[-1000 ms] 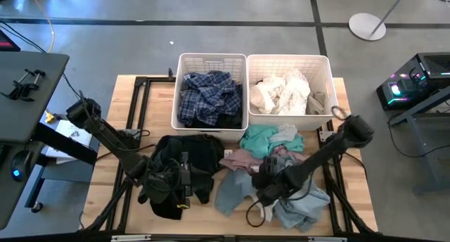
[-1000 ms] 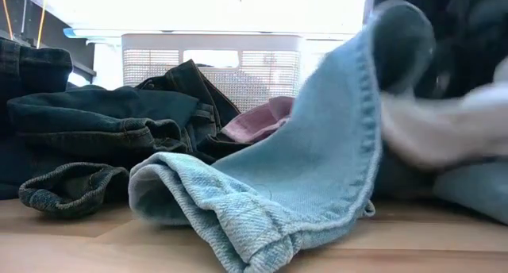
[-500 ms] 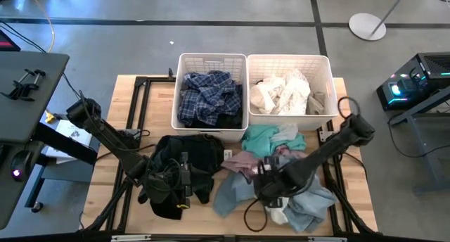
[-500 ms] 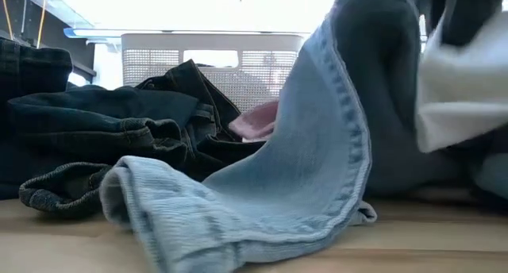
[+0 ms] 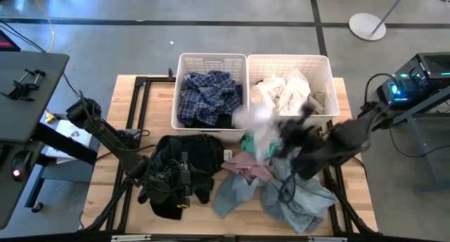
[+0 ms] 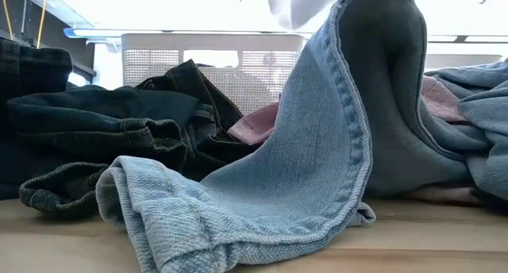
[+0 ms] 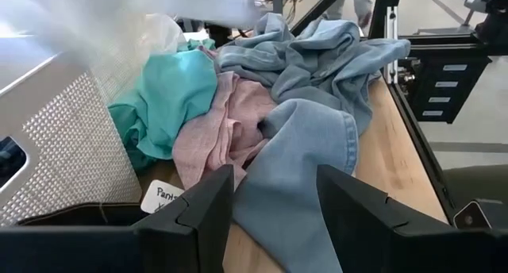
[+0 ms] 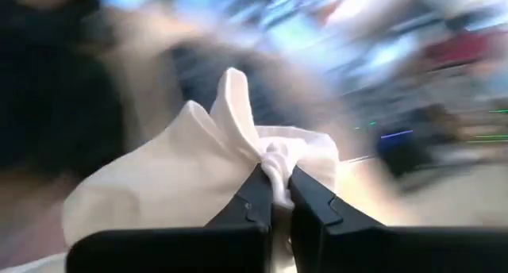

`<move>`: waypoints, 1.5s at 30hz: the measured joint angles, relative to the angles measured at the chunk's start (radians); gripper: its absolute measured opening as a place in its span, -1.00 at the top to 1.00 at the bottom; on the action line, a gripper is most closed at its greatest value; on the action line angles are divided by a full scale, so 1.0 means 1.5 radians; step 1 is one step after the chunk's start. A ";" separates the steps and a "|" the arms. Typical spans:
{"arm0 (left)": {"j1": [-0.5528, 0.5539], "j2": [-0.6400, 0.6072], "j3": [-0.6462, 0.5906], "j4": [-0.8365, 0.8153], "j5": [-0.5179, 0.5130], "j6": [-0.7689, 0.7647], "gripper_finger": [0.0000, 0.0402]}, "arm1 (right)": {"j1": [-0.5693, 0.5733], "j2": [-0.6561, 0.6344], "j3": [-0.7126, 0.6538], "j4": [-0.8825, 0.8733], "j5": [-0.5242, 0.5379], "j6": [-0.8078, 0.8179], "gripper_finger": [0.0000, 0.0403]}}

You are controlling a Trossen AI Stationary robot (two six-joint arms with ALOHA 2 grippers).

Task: Sort clothes
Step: Put the white shirts into the right white bin

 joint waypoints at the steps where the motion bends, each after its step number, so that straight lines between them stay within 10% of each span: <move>1: 0.000 0.000 0.000 0.000 0.000 0.000 0.14 | 0.000 -0.013 0.007 -0.004 0.078 -0.005 0.98; 4: 0.000 0.000 0.000 0.000 0.000 0.000 0.14 | -0.017 -0.055 0.018 -0.008 0.233 -0.035 0.98; 7: 0.000 0.000 0.000 0.000 0.000 0.000 0.14 | -0.066 -0.102 0.012 -0.018 0.229 -0.044 0.97; 17: 0.000 0.000 0.000 0.000 0.000 0.000 0.14 | -0.347 -0.228 -0.237 -0.078 -0.043 0.056 0.95; 25: 0.000 0.000 0.000 -0.011 0.000 0.000 0.14 | -0.513 -0.252 -0.462 0.150 -0.155 -0.126 0.81; 38: 0.000 0.000 0.000 -0.065 -0.015 -0.061 0.14 | -0.741 -0.213 -0.334 0.287 -0.327 -0.204 0.12; 45: -0.001 0.002 0.000 -0.104 -0.016 -0.127 0.14 | -0.692 -0.218 -0.276 0.224 -0.665 -0.187 0.03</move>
